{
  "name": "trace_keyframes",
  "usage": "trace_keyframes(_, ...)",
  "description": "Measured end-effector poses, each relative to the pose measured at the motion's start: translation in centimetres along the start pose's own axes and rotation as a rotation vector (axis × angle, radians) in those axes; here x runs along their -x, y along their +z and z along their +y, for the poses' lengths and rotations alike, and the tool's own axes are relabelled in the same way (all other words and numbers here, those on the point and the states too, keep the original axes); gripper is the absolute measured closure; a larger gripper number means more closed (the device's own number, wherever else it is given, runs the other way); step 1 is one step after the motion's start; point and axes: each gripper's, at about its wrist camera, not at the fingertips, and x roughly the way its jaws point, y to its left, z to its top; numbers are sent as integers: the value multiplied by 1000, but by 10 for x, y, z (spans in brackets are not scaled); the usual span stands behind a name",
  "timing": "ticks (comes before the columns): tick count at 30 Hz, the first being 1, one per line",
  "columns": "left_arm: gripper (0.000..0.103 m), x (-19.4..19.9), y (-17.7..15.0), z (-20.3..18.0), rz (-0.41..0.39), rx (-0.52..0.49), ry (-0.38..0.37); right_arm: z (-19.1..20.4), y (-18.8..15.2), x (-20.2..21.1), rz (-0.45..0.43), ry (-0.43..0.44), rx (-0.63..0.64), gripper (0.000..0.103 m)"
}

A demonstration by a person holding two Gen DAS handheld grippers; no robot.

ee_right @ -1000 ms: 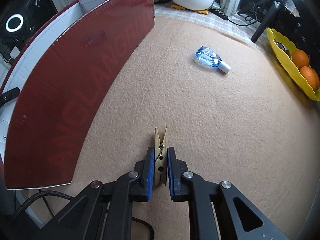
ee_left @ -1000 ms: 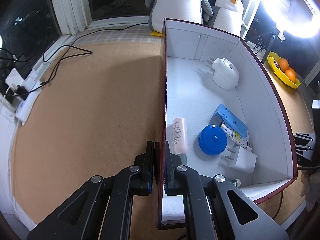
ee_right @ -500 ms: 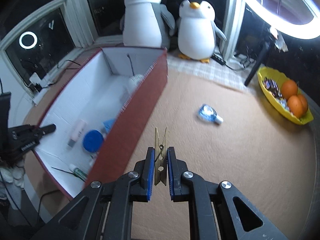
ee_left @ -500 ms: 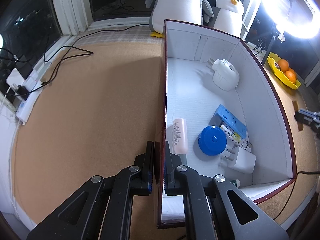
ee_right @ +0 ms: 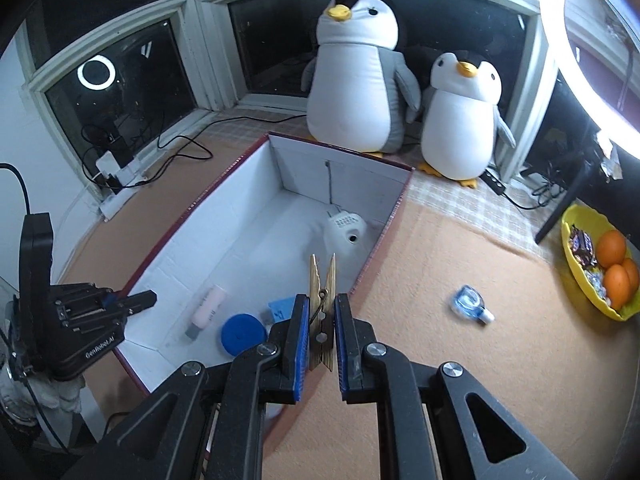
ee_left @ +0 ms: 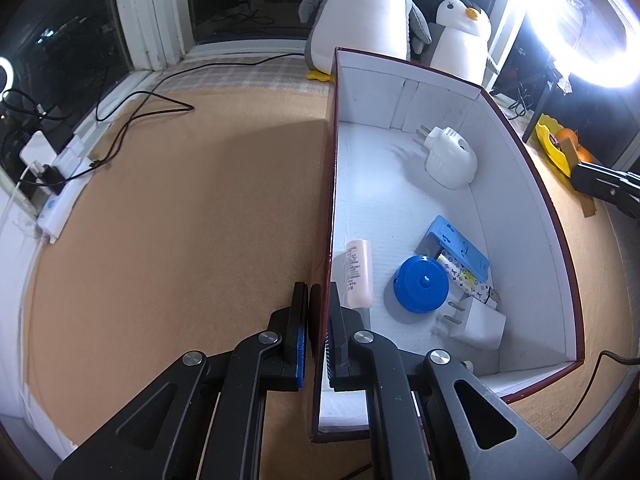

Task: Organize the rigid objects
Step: 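Carry the clothespin over the box and drop it inside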

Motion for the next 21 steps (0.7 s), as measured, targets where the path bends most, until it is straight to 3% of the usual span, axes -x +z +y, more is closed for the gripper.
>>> trace_keyframes(19,97,4,-5,1,-6,49,21,26,31,-65,68,67,53,92)
trace_keyframes(20,97,4,-6,1,-5,51,22,26,32,-66,69,68,54,87)
trace_keyframes(21,97,5,-6,1,-5,52,24,26,33,-67,71,76,52,76)
